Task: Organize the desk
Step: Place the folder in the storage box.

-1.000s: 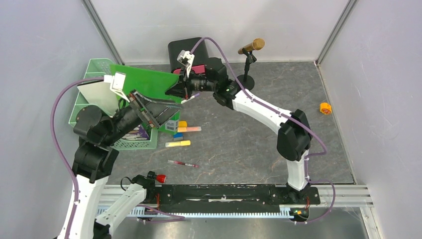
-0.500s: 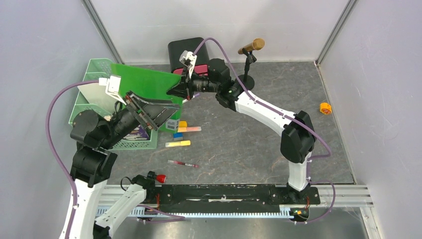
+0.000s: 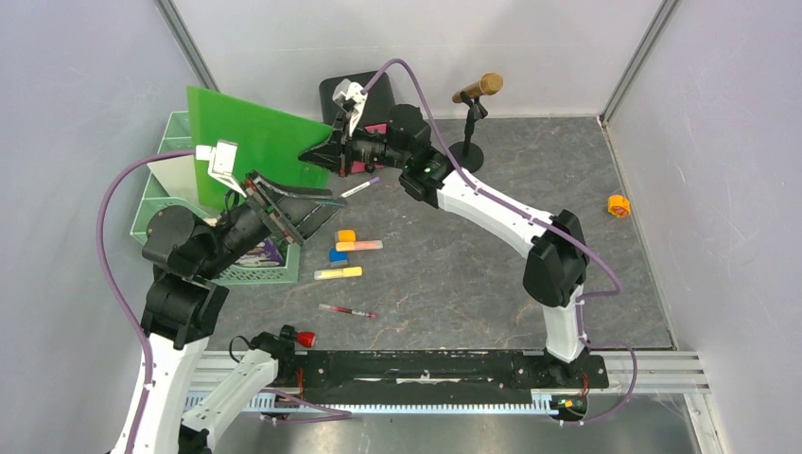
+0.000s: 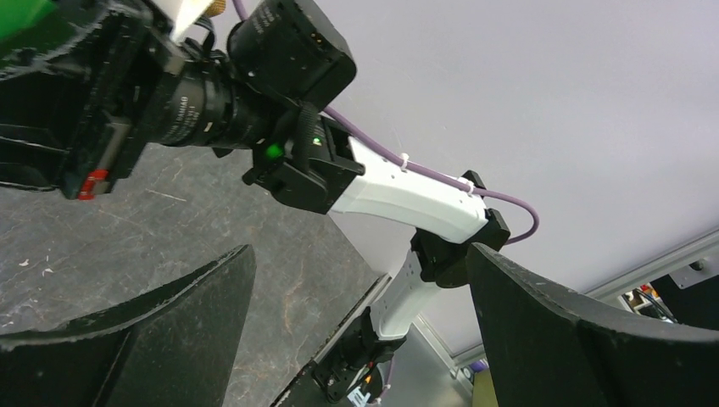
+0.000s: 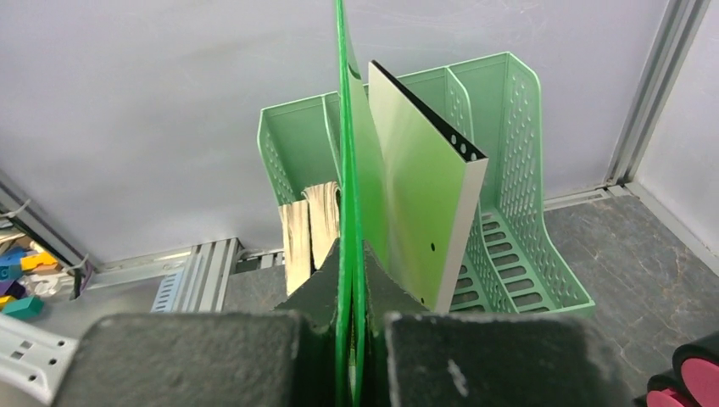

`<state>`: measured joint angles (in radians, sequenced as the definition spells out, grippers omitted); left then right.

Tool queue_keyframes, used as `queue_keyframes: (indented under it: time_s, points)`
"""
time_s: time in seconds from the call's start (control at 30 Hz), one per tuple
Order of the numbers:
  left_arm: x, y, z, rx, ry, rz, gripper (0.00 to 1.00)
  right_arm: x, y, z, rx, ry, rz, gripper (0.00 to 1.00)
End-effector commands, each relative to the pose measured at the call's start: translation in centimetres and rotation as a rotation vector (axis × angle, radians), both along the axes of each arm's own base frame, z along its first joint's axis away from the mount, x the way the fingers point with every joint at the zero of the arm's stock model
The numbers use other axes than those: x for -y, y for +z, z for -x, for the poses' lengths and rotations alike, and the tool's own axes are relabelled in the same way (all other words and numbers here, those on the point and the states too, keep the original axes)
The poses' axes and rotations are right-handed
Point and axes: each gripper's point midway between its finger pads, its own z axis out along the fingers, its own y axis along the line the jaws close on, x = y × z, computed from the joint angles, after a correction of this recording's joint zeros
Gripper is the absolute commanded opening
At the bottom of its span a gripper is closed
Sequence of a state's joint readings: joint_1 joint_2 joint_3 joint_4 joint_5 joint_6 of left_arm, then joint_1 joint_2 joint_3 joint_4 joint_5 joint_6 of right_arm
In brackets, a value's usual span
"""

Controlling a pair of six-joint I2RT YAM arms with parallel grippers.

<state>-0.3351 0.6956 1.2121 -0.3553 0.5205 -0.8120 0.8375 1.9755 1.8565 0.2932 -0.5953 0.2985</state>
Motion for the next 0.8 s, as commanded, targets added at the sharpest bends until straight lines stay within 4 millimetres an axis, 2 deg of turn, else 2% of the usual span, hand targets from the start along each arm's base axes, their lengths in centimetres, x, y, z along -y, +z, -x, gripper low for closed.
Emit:
queue_keyframes:
  time_s: [0.0, 0.27, 0.43, 0.77]
  points:
    - [0.1, 1.2, 0.6, 0.043, -0.021, 0.018, 1.00, -0.7, 3.8, -1.1, 0.079, -0.048, -0.127, 0.00]
    - [0.0, 0.9, 0.9, 0.031, -0.020, 0.008, 1.00, -1.6, 4.5, -2.6, 0.051, -0.097, -0.194, 0.00]
    - [-0.1, 1.0, 1.0, 0.035, -0.019, -0.001, 1.00, -1.7, 4.8, -2.8, 0.078, -0.105, -0.219, 0.00]
    - [-0.2, 1.8, 1.3, 0.075, -0.018, 0.004, 1.00, -3.1, 4.1, -2.7, 0.146, -0.097, -0.255, 0.00]
